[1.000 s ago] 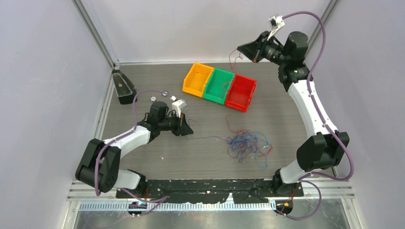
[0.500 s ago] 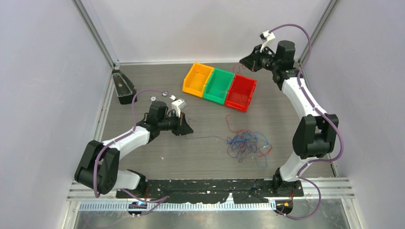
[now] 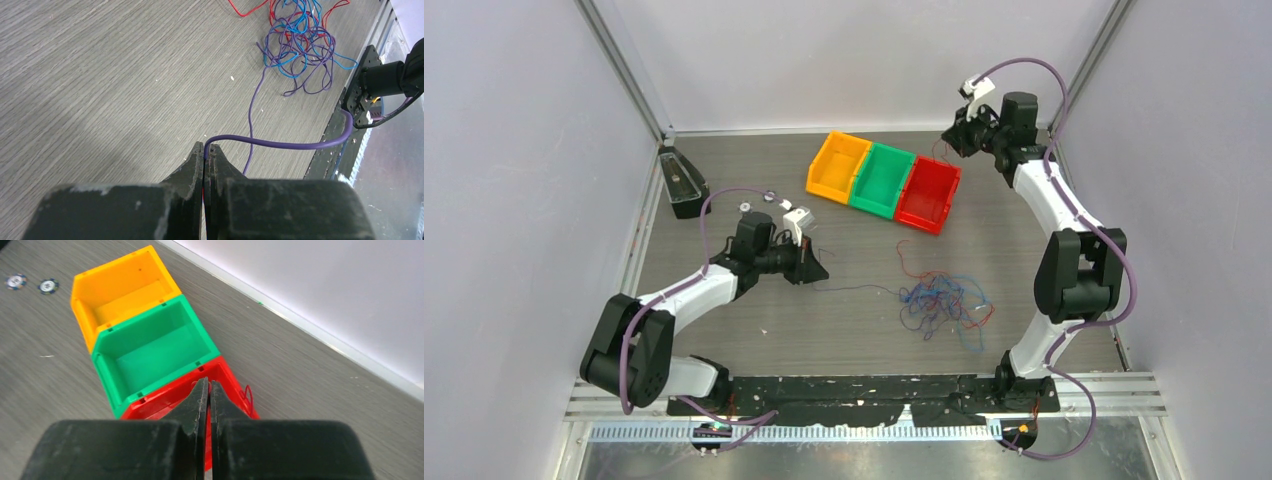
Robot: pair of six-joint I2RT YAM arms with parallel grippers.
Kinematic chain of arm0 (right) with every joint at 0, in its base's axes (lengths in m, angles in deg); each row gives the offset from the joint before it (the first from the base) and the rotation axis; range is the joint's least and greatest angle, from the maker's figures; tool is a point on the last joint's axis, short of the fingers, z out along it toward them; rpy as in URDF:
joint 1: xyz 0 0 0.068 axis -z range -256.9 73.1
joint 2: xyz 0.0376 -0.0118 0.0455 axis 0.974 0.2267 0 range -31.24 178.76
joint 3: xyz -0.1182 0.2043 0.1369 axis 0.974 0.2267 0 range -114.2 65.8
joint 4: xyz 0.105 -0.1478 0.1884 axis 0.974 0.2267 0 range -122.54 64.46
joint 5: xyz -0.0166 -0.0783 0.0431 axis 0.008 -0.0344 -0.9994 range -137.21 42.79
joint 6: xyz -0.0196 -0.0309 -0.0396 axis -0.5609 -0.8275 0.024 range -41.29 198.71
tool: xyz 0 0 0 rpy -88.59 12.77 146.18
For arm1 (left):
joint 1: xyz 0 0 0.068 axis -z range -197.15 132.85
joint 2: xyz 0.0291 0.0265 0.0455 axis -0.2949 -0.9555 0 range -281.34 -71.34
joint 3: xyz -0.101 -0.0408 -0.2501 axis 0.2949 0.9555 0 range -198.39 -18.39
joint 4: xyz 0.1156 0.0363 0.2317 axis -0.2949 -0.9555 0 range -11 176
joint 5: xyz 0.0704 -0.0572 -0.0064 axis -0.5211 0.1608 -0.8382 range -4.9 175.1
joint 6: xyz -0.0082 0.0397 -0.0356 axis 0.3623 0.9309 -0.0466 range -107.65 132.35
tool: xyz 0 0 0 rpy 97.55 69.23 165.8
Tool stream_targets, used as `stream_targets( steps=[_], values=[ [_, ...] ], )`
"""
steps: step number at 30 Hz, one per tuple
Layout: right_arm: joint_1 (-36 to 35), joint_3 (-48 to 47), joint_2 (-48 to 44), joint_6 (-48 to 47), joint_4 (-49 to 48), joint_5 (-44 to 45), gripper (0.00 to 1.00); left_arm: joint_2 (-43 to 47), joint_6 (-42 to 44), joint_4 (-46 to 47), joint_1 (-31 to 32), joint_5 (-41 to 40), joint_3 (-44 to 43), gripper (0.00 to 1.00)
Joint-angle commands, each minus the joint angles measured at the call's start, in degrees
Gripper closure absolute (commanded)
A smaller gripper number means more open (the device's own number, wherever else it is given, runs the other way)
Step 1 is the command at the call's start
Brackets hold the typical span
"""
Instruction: Untangle the cables
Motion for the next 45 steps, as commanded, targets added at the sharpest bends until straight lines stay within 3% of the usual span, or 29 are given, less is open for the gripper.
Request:
stream_targets(
  steps=[1, 11, 17, 31, 33, 37, 45],
  values=[
    [-0.01, 0.3, 0.19, -5.75, -3.6, 4.49, 0.95, 1.61, 1.35, 1.74, -0.31, -0.54, 0.41, 1.0],
    [-5.38, 9.51, -1.02, -13.16, -2.74, 7.3, 0.95, 1.43, 1.61, 1.22, -0.31, -0.81, 0.21, 1.0],
    [-6.64, 11.21, 0.68, -12.13, -0.28, 7.56, 0.95, 1.47, 1.88, 0.92, -0.31, -0.9, 0.13, 1.0],
    [-6.99, 2.53, 10.25, -11.55, 12.03, 10.19, 0.93, 0.36, 1.92, 1.04, -0.31, -0.9, -0.13, 1.0],
    [-7.16, 2.44, 9.79, -11.68, 12.5, 10.58, 0.86, 0.29, 1.97, 1.05, -0.31, -0.96, -0.1, 1.0],
    [-7.16, 0.84, 7.55, -10.99, 15.35, 9.32, 0.6, 0.33, 2.05, 1.0, -0.31, -0.94, -0.1, 1.0],
    [-7.12, -3.71, 0.32, -9.95, 23.61, 5.27, 0.3, 0.45, 2.64, -0.23, -0.46, -2.31, -0.5, 1.0]
  ],
)
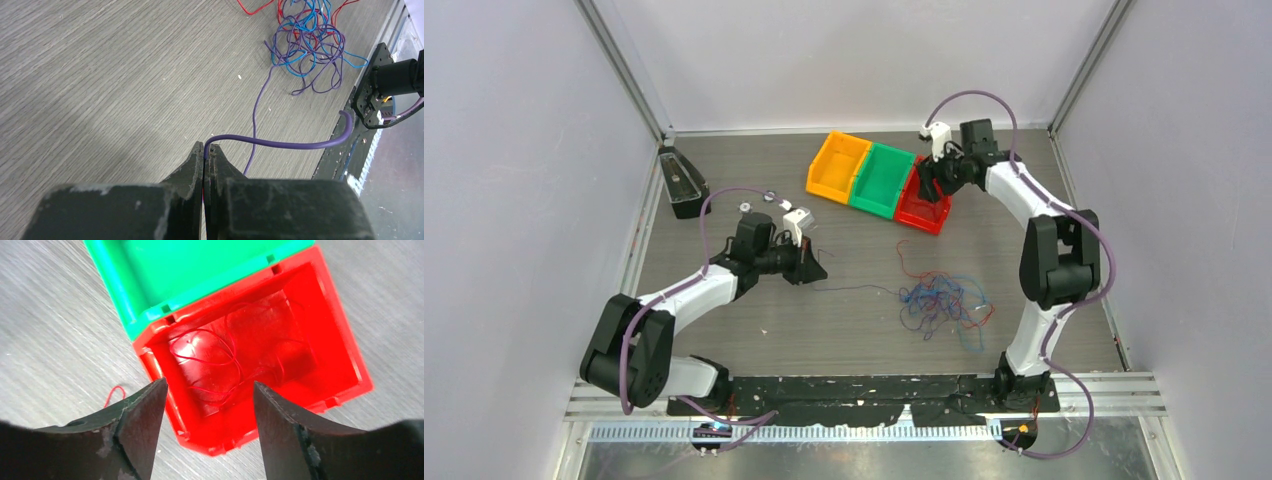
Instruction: Untangle the cables
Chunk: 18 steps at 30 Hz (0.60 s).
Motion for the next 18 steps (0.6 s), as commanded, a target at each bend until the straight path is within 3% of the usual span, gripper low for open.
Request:
stream_targets(
  steps=[1, 5, 7, 13, 18],
  values=[
    [-0.29, -4.78, -9.12, 0.45, 5.22, -3.25, 0.27, 0.5, 1.34, -0.51, -0.67, -1.47, -0.83, 1.0],
    [-0.31, -3.64, -14.3, -2.71, 12.19, -3.43, 0.1, 0.67, 2.81, -4.78, -2.32, -4.49, -2.64, 1.0],
    [-0.33, -3.26, -16.21, -5.74, 17.43, -3.56, 0.08, 0.24, 3.89, -8.78, -3.88, -5.23, -4.43, 1.0],
    [-0.42, 5.69, -21.22, -13.93, 30.75, -4.92, 0.06, -0.12, 7.29, -20.66, -10.47, -6.55, -9.29, 1.0],
    [-2.64, 17.88, -24.01, -14.47, 29.95, -5.51, 0.07, 0.16, 8.6, -26.99, -16.71, -5.54, -10.31, 0.99]
  ],
)
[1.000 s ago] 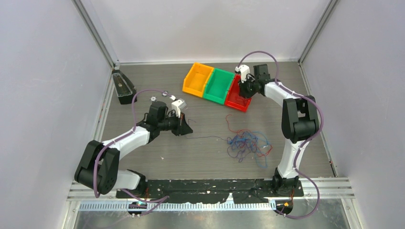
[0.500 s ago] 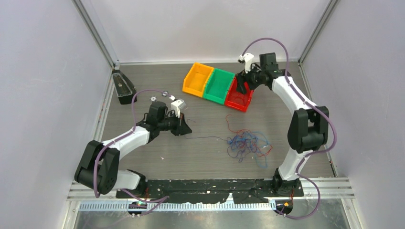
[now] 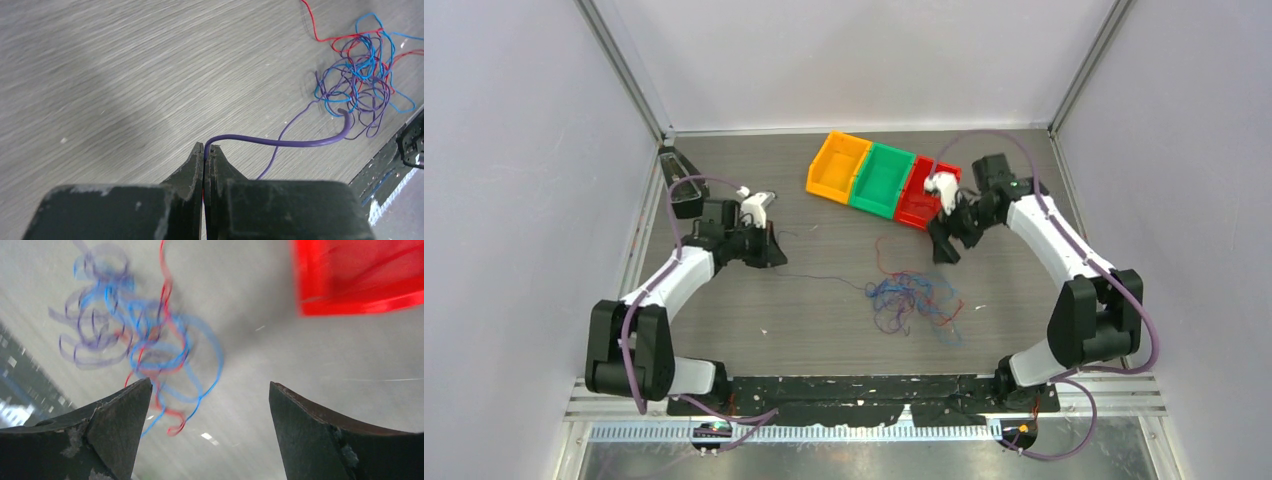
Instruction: Untangle the cables
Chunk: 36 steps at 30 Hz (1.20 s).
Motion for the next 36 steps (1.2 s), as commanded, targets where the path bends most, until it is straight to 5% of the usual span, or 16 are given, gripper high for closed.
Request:
stream_targets(
  steps=[1, 8, 11, 16, 21, 30, 36],
  values=[
    [-3.35, 9.17, -1.23, -2.09, 3.48, -1.05, 0.07, 0.61, 2.99, -9.27, -4.59, 0.81, -2.25, 0.88],
    [-5.62, 13.73, 3.11, -0.85, -0.9, 1.0, 0.15, 11.56, 5.3, -1.76, -2.59, 6.48, -0.51, 0.12],
    [-5.62, 14.31, 5.39, -0.3, -1.7, 1.07, 0.18, 14.68, 5.35, -1.12, 5.31, 6.35, -1.78, 0.01],
    [-5.58, 14.6, 7.14, 1.7, -4.18, 1.03, 0.21, 9.22, 5.36, -0.02, 19.97, 7.38, -4.14, 0.01],
    [-5.56, 13.83, 9.61, 3.09, -4.91, 1.57, 0.23, -2.88, 4.52, 0.38, 29.28, 9.06, -9.19, 0.24],
    [-5.53, 13.13, 10.93, 3.84, -5.18, 1.83, 0.24, -18.58, 4.04, -1.88, 31.59, 14.28, -17.09, 0.58],
    [-5.51, 13.16, 11.51, 4.05, -5.18, 1.88, 0.25, -21.89, 2.38, -0.2, 32.18, 16.28, -18.33, 0.64]
  ],
)
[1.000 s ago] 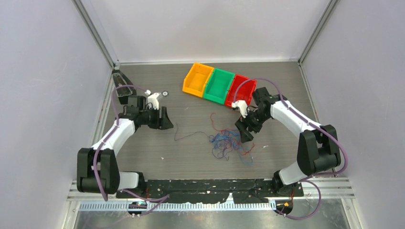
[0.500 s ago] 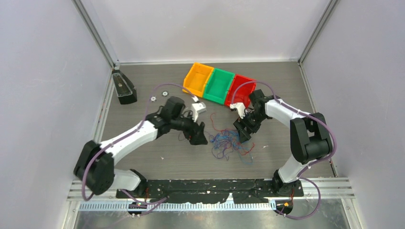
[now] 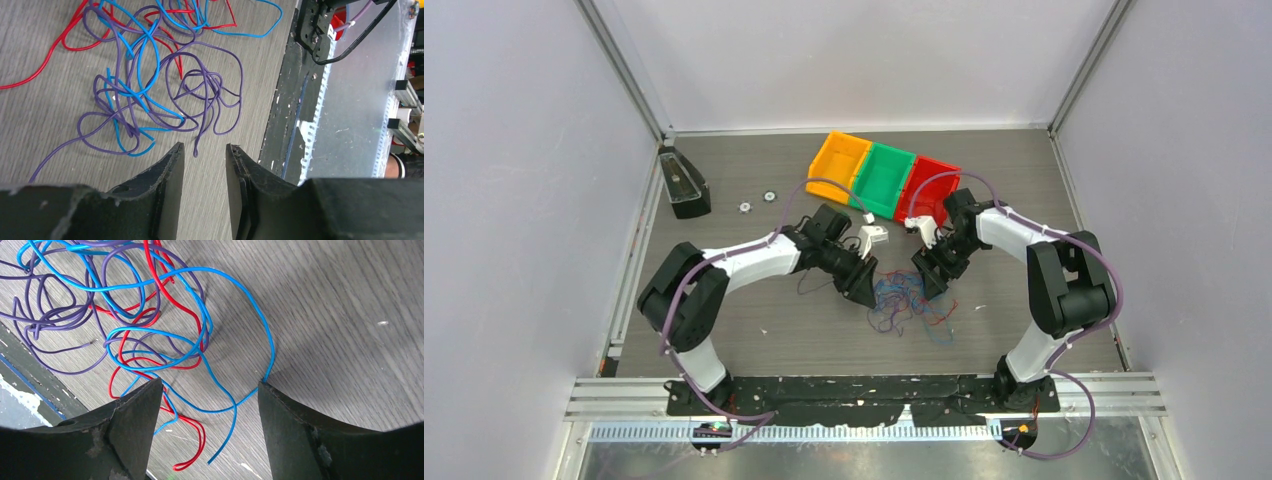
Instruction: Untangle the cables
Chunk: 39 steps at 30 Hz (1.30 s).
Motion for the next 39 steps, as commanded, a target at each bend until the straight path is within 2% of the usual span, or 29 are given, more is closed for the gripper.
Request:
stream_targets(
  steps=[1, 15, 23, 28, 30, 33, 36, 38, 39],
  values=[
    [0.12, -1.41, 0.48, 0.48, -0.67, 0.12, 0.25, -2.2, -1.24, 1.8, 0.9, 3.66, -3.11, 0.64],
    [0.15, -2.64, 2.02, 1.12, -1.12, 0.22, 0.27, -4.14, -1.12, 1.58, 1.72, 2.77, -1.98, 0.7],
    [0.15, -2.64, 3.06, 1.4, -2.21, 1.12, 0.31, -5.68, 1.07, -2.05, 2.46, 1.33, -3.16, 0.69],
    [0.15, -1.77, 3.53, 1.82, -4.06, 2.24, 0.34, -4.44, 2.13, -2.7, 2.47, 1.46, -1.84, 0.76],
    [0.16, -1.34, 3.64, 2.04, -4.84, 2.75, 0.36, -3.56, 2.13, -2.56, 2.47, 1.44, -1.63, 0.83],
    [0.09, -0.42, 3.11, 2.26, -6.15, 3.63, 0.41, -0.83, 3.65, -2.96, 2.47, 1.66, -1.1, 1.0],
    [-0.09, 0.48, 1.99, 2.41, -7.54, 4.4, 0.46, 4.05, 3.86, -4.16, 2.47, 1.84, -0.71, 1.0],
    [-0.63, 1.05, 1.41, 2.51, -8.17, 5.17, 0.52, 8.24, 3.32, -5.78, 2.38, 2.12, -0.94, 1.0],
    [-0.9, 1.48, 1.16, 2.55, -8.56, 6.18, 0.6, 10.87, 3.28, -6.93, 2.34, 2.06, -1.08, 1.0]
  ],
)
